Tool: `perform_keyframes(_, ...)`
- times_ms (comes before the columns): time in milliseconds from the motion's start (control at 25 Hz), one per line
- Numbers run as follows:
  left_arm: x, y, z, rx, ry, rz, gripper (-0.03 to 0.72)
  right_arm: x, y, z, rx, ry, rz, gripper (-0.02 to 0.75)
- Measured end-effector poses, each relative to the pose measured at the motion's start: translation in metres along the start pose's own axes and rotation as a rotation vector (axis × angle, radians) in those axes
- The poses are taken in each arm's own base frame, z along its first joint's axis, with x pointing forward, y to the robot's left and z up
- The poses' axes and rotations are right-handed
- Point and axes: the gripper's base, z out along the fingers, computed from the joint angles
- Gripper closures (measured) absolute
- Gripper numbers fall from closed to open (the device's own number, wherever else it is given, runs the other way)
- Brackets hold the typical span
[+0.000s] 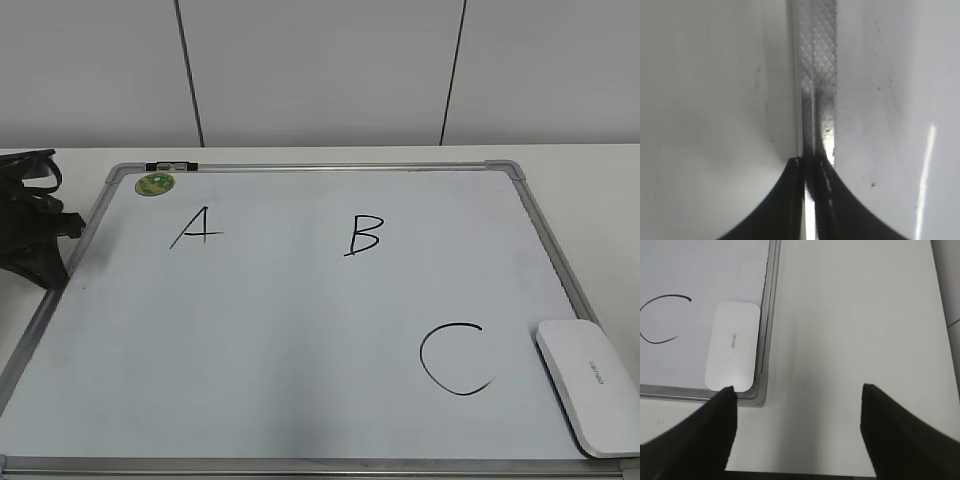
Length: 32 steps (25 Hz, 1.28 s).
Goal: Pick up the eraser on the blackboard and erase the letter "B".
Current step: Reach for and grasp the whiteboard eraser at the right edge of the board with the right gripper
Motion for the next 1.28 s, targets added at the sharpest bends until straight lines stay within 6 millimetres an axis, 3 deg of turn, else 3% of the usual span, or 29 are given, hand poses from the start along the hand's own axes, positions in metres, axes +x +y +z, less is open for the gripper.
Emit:
perform_keyframes(160,0.000,0.000,0.000,0.000,0.000,0.000,0.678,-0.013,0.003,0.020,-0.039,0.087,-0.002,0.149)
perform_keyframes(520,0.000,0.000,0.000,0.002,0.002,-0.001,0.678,-0.030,0.027,0.071,-0.309,0.354,-0.001,0.149)
perform_keyframes(800,0.000,0.000,0.000,0.002,0.003,-0.001,0.678,-0.040,0.030,0.103,-0.289,0.459,0.041,0.150)
perform_keyframes(1160,0.000,0.000,0.000,0.002,0.003,-0.001,0.678,-0.053,0.058,0.133,-0.216,0.476,0.010,0.148)
perform_keyframes(1280,0.000,0.000,0.000,0.002,0.003,-0.001,0.678,-0.056,0.064,0.150,-0.215,0.476,0.013,0.104)
